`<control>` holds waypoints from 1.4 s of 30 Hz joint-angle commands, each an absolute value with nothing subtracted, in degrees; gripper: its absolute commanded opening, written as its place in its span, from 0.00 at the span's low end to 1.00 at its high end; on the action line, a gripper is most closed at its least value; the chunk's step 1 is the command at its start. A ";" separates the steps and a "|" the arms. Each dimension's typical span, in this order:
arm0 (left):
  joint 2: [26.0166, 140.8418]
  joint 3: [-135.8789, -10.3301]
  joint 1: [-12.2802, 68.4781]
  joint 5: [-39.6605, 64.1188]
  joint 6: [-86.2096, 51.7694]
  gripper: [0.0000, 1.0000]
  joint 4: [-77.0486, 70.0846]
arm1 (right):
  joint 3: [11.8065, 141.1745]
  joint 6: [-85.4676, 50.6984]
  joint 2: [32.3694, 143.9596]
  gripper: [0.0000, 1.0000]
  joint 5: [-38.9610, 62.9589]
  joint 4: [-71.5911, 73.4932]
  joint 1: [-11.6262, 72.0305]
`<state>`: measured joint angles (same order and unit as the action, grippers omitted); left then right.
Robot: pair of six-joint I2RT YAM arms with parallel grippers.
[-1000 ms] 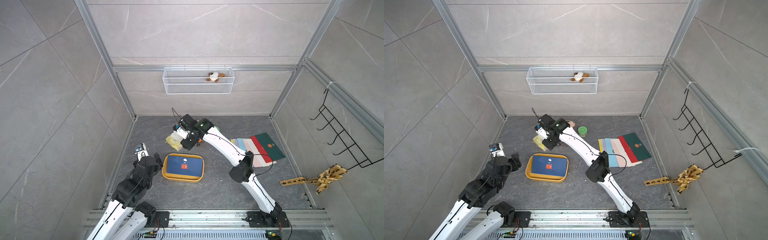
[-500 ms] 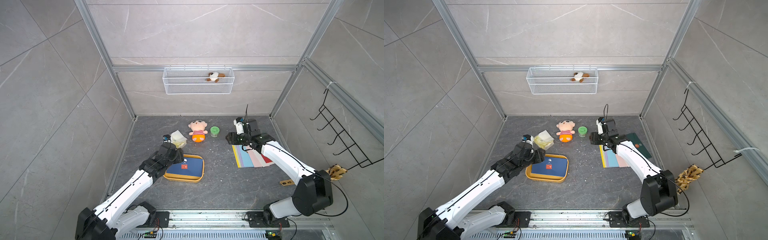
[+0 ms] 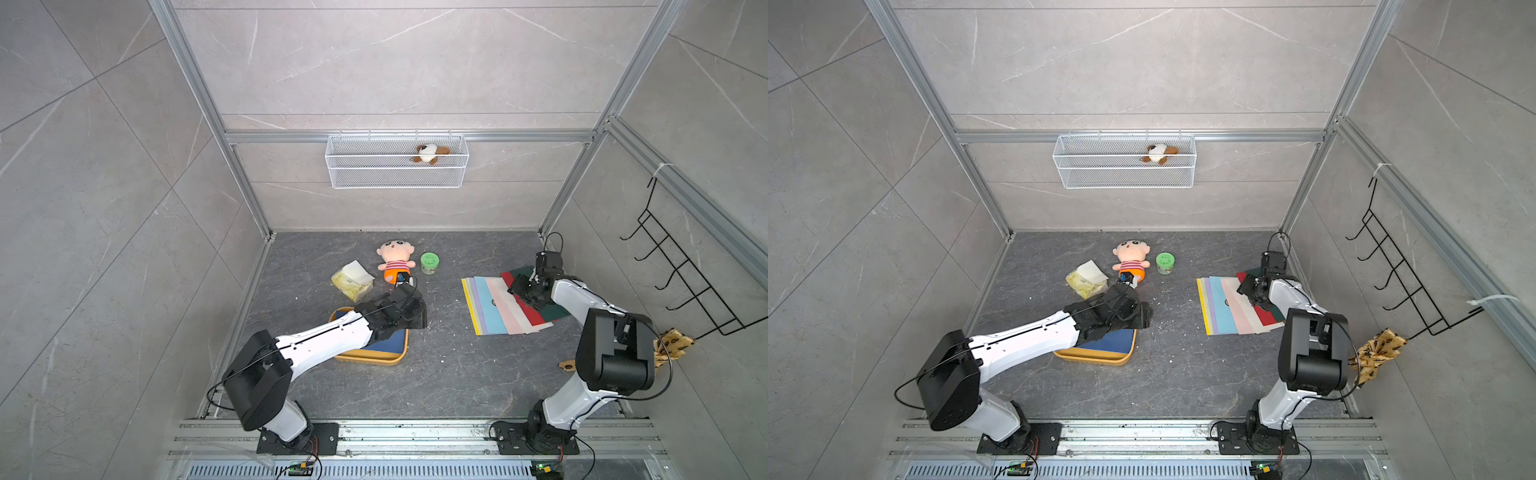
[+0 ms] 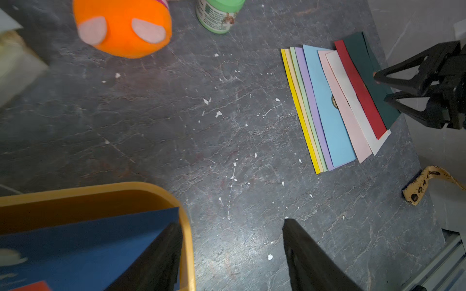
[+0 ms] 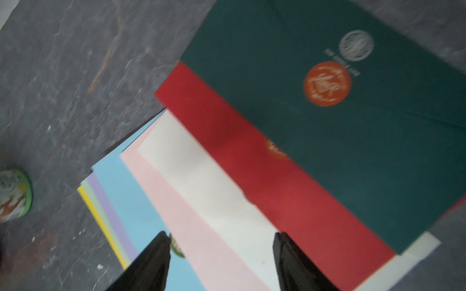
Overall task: Put the sealed envelopes into the storage box
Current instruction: Move the envelope to the center of the board.
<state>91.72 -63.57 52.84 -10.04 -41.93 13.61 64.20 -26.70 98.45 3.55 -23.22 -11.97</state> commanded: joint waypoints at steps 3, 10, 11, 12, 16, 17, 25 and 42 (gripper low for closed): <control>97.53 -68.15 54.20 -8.54 -45.35 0.66 12.74 | 74.36 -31.90 104.55 0.67 -1.62 -31.72 -17.15; 100.68 -69.69 54.40 -7.36 -46.61 0.66 12.89 | 85.09 -31.08 116.35 0.62 4.86 -38.46 -18.47; 100.80 -69.72 54.40 -7.28 -46.67 0.66 12.85 | 86.13 -30.75 117.70 0.61 5.68 -39.83 -18.01; 100.81 -69.70 54.40 -7.21 -46.69 0.66 13.00 | 86.35 -30.31 118.33 0.60 5.98 -40.38 -17.25; 100.90 -69.62 54.41 -7.55 -46.59 0.66 13.49 | 85.92 -29.10 119.19 0.59 7.35 -41.92 -13.29; 100.89 -69.61 54.39 -7.58 -46.53 0.66 13.49 | 85.67 -28.97 119.18 0.58 7.70 -42.22 -12.15; 100.37 -68.94 54.40 -8.94 -46.73 0.66 14.68 | 87.43 -23.02 121.11 0.55 11.76 -49.23 -3.86; 100.04 -68.87 54.40 -9.48 -47.24 0.66 15.38 | 77.02 -24.98 108.78 0.56 8.07 -45.12 14.70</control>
<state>100.86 -67.70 54.35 -8.67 -46.50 14.83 76.79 -24.25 111.35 11.53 -43.94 18.09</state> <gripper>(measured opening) 0.663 0.556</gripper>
